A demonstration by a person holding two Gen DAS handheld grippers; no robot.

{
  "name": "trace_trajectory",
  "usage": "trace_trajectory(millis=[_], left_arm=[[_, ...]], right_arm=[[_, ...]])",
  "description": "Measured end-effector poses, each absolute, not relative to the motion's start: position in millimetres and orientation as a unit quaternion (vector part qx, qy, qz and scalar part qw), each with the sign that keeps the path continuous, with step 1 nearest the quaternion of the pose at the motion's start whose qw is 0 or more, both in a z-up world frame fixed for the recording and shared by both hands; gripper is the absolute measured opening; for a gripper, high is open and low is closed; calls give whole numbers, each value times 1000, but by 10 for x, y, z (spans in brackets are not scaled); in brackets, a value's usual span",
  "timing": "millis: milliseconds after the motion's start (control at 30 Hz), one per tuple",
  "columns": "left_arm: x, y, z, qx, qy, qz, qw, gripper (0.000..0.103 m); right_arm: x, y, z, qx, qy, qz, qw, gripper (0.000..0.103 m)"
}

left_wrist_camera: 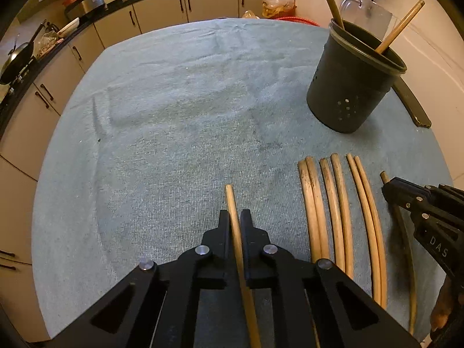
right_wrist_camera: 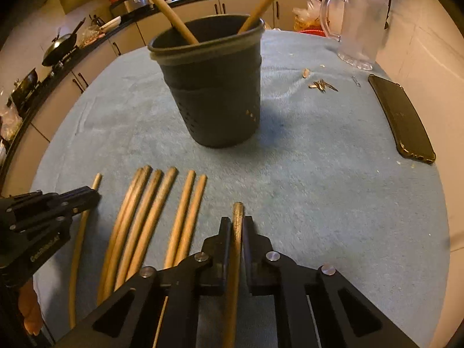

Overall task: Organize utensils
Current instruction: 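Lower the right tool onto another chopstick and close its fingers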

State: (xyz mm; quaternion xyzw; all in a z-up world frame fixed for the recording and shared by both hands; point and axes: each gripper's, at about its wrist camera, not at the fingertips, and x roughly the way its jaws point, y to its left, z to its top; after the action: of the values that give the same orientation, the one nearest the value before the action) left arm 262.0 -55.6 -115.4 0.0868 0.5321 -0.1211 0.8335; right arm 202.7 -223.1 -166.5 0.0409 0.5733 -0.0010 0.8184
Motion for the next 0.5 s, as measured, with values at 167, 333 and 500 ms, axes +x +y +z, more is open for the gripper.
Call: trace_trajectory(millis=[167,333,500], left_arm=[[2672,-591,-1161,103,525,-108,838,7],[2624,-399,-910,58,515,-94,850,6],[2274,-67,-307,5,439,-85,894,5]], right_arm=[[2130,-2099,-1664,0,576,-8,818,11],[2017,-2251,-1373,70,539,0,839,8],[1694,-2434,-857,106,472,-4,875,8]])
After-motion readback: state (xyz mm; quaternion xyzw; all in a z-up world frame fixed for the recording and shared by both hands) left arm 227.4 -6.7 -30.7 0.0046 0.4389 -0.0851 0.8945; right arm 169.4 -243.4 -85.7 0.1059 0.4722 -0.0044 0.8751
